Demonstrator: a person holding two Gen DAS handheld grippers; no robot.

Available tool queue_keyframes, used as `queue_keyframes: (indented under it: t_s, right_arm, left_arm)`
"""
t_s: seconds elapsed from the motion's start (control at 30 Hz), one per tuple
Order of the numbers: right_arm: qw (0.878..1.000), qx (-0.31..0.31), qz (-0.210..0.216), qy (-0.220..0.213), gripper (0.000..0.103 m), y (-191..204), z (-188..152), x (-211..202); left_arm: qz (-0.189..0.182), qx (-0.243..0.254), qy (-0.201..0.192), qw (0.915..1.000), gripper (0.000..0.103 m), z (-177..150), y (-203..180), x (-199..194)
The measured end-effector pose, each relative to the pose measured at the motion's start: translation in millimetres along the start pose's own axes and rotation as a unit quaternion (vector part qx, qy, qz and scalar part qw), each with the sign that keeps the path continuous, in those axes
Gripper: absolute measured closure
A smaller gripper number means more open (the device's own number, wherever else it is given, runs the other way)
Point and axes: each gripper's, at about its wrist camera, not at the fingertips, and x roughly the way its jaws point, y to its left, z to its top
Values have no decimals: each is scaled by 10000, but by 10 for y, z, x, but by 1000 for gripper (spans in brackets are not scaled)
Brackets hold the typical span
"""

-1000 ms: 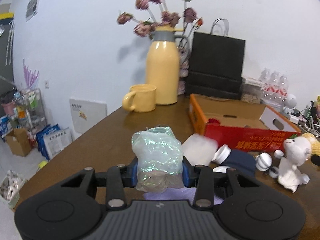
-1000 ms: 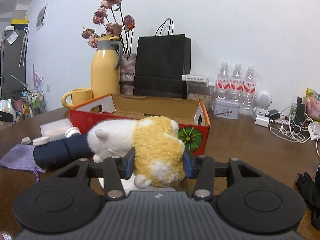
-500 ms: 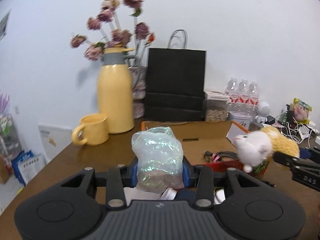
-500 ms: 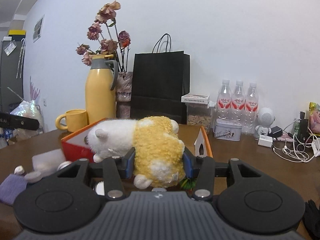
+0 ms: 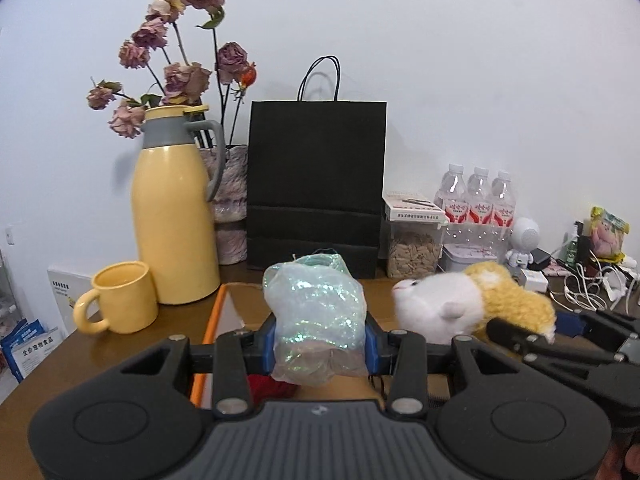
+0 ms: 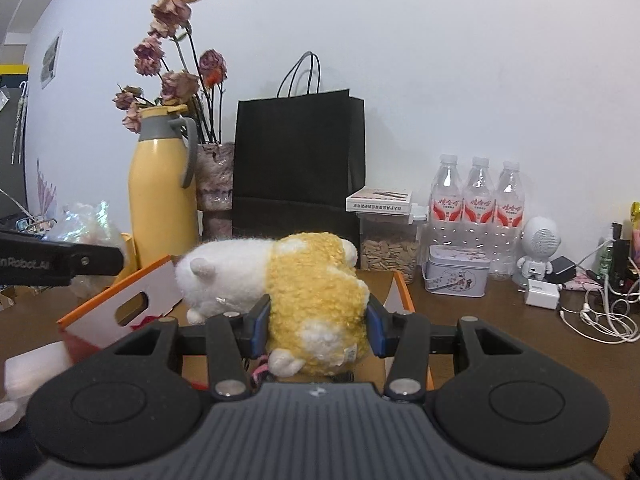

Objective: Organize objects
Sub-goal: 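Carry the bag and plush toy into the box and release both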

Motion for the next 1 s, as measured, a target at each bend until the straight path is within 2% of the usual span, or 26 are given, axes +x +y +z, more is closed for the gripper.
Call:
queue_keyframes:
  t_s: [0.37,0.63,0.7,0.77,0.8,0.83,0.87,0.9,1.0]
  right_arm:
    - [9997,-9,-157,187,56,-132,87,628]
    - [9989,17,-217,419,56,-196,73,898]
    - [9986,2,-172,502,53,-193,57,914]
    - [9980,33,-86,626,49,-195,37,924]
    - [9978,71,-66,653,44,-197,32,919]
    - [9974,104,-52,711,36,-203,30,916]
    - [9969,107,-46,777,14,-204,29,912]
    - [9966,95,-32,816,0,-202,27,900]
    - [9973,1,-31,728,0,-167,43,841]
  left_arm:
    - [352,-15,254,9991,64,84,-89,763]
    - [399,-61,486,9980,64,65,17,980]
    - [398,-94,574,9975,63,48,43,1012]
    - [384,-164,584,9974,55,35,65,1009]
    - [379,-169,559,9976,51,29,68,997]
    - [408,-156,533,9976,35,24,63,982]
    - [453,-133,498,9976,11,21,57,969]
    - [490,-104,456,9977,2,21,45,957]
    - [549,-3,374,9978,0,24,11,933]
